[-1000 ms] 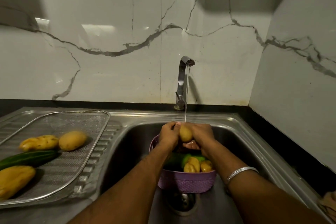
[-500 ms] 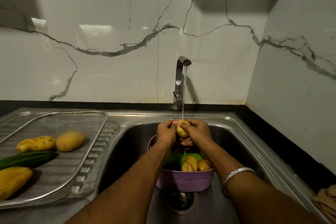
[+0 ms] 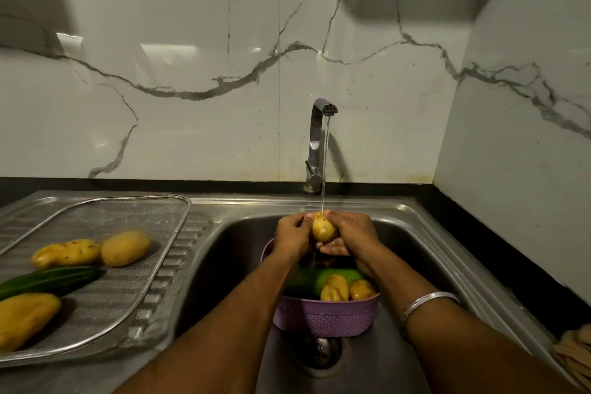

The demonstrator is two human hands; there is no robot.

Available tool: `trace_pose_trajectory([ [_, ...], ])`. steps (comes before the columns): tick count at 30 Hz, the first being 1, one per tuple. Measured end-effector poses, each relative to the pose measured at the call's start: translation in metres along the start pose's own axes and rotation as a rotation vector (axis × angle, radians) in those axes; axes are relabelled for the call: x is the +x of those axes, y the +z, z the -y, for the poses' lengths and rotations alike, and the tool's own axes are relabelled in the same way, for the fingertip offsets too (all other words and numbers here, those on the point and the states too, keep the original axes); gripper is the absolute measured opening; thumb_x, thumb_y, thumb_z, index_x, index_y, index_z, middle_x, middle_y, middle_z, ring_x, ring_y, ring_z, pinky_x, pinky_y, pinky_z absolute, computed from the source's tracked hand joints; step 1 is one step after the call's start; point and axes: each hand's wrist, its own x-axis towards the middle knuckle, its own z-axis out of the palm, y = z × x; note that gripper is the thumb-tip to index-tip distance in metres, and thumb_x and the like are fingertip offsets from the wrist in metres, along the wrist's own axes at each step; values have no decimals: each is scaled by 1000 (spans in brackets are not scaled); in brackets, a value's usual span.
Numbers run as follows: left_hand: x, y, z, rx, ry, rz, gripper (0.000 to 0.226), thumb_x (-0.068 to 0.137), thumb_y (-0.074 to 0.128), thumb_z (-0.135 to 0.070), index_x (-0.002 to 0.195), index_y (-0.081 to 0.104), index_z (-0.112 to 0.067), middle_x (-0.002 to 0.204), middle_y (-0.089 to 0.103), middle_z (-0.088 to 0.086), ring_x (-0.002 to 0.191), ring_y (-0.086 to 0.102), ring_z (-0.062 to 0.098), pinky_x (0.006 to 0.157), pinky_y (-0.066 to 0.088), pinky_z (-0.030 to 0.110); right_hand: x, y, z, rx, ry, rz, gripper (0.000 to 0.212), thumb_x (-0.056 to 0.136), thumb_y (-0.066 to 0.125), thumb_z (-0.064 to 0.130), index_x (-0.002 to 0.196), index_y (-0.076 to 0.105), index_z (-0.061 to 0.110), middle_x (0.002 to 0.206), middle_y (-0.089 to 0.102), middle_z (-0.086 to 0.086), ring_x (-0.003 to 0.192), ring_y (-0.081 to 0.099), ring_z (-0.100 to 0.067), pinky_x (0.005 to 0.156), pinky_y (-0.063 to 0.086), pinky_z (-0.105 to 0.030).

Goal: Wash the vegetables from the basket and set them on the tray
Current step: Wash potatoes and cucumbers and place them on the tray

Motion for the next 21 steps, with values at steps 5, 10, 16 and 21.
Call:
trace_pose_trajectory([
  [5, -7, 1, 3, -8, 79, 232, 24, 100, 61, -12, 122, 68, -5, 110, 74, 16, 101, 72, 29, 90, 59, 45, 7, -6, -3, 91, 40, -107, 27, 97, 68, 27, 116, 71, 7, 106, 70, -26, 81, 74, -37, 50, 60, -32],
  [10, -4, 5, 4, -59, 32, 144, 37, 92, 73, -20, 127, 69, -9, 112, 76, 10, 103, 73, 25, 92, 59, 48, 6, -10, -1, 148, 32, -41, 27, 100, 64, 25, 117, 68, 5, 90, 72, -20, 67, 74, -30, 56, 64, -37],
  [16, -7, 13, 0, -259, -35, 71, 30, 92, 72, -16, 122, 71, -16, 113, 75, 10, 103, 73, 26, 91, 60, 46, 8, -9, 1, 144, -31, -28, 28, 102, 62, 24, 124, 68, 8, 95, 73, -18, 70, 74, -27, 60, 64, -36],
  [21, -13, 26, -7, -393, -85, -39, 32, 94, 69, -12, 126, 68, -15, 113, 74, 8, 104, 71, 26, 92, 59, 47, 6, -8, 5, 29, -107, -20, 21, 105, 55, 27, 117, 68, 16, 111, 71, -16, 96, 73, -29, 68, 65, -33],
])
